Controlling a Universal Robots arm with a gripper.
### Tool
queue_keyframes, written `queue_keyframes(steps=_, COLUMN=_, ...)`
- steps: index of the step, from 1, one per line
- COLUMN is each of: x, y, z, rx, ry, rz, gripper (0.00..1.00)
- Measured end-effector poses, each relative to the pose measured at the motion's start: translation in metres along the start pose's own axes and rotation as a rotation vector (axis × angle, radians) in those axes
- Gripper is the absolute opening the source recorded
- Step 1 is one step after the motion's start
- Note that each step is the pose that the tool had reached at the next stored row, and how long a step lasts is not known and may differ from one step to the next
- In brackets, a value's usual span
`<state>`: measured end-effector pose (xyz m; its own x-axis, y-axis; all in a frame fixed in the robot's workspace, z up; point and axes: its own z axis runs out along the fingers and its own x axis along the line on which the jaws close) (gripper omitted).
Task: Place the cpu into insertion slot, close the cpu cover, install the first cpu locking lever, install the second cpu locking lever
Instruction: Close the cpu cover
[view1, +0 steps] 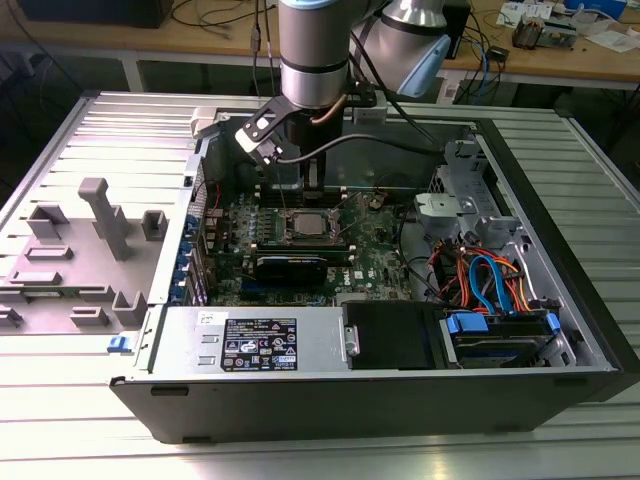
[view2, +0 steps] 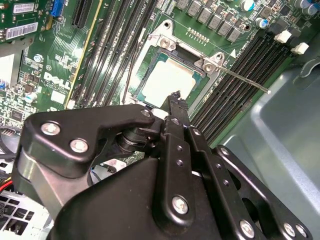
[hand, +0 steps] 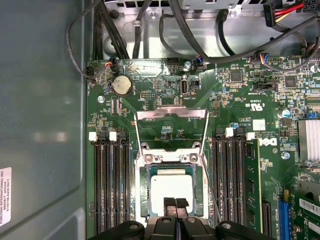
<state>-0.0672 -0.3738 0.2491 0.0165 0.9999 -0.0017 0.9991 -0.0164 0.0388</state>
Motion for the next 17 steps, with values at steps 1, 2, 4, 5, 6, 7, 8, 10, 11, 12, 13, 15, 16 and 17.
queue_keyframes(steps=1, x=0.0, y=0.0, z=0.0, rx=0.0, ry=0.0, rz=0.0, gripper=0.11)
queue_keyframes(steps=2, x=0.0, y=0.0, z=-0.0001, rx=0.0, ry=0.0, rz=0.0, gripper=0.11)
queue_keyframes(steps=4, x=0.0, y=0.0, z=-0.0001, rx=0.0, ry=0.0, rz=0.0, gripper=0.11)
queue_keyframes(steps=5, x=0.0, y=0.0, z=-0.0002, rx=0.0, ry=-0.0001, rz=0.0, gripper=0.11)
queue_keyframes(steps=6, x=0.0, y=0.0, z=-0.0003, rx=0.0, ry=0.0, rz=0.0, gripper=0.11)
queue_keyframes(steps=7, x=0.0005, y=0.0006, z=-0.0095, rx=-0.0001, ry=-0.0027, rz=0.0, gripper=0.11)
queue_keyframes(steps=8, x=0.0005, y=0.001, z=-0.0095, rx=-0.0001, ry=-0.0026, rz=-0.007, gripper=0.11)
queue_keyframes(steps=10, x=0.0005, y=0.0023, z=-0.0094, rx=0.0, ry=-0.0025, rz=-0.013, gripper=0.11)
queue_keyframes(steps=11, x=0.0006, y=0.0038, z=-0.0093, rx=0.0, ry=-0.0024, rz=-0.014, gripper=0.11)
queue_keyframes(steps=12, x=0.0006, y=0.0053, z=-0.0093, rx=0.0, ry=-0.0024, rz=-0.014, gripper=0.11)
queue_keyframes(steps=13, x=0.0007, y=0.0094, z=-0.009, rx=-0.0001, ry=-0.0023, rz=-0.014, gripper=0.11)
queue_keyframes(steps=15, x=0.0007, y=0.014, z=-0.0086, rx=-0.0002, ry=-0.0023, rz=-0.014, gripper=0.11)
queue_keyframes(steps=16, x=0.0007, y=0.0147, z=-0.0086, rx=0.0, ry=-0.0024, rz=-0.014, gripper=0.11)
queue_keyframes(steps=17, x=0.0007, y=0.015, z=-0.0086, rx=0.0, ry=-0.0025, rz=-0.014, gripper=0.11)
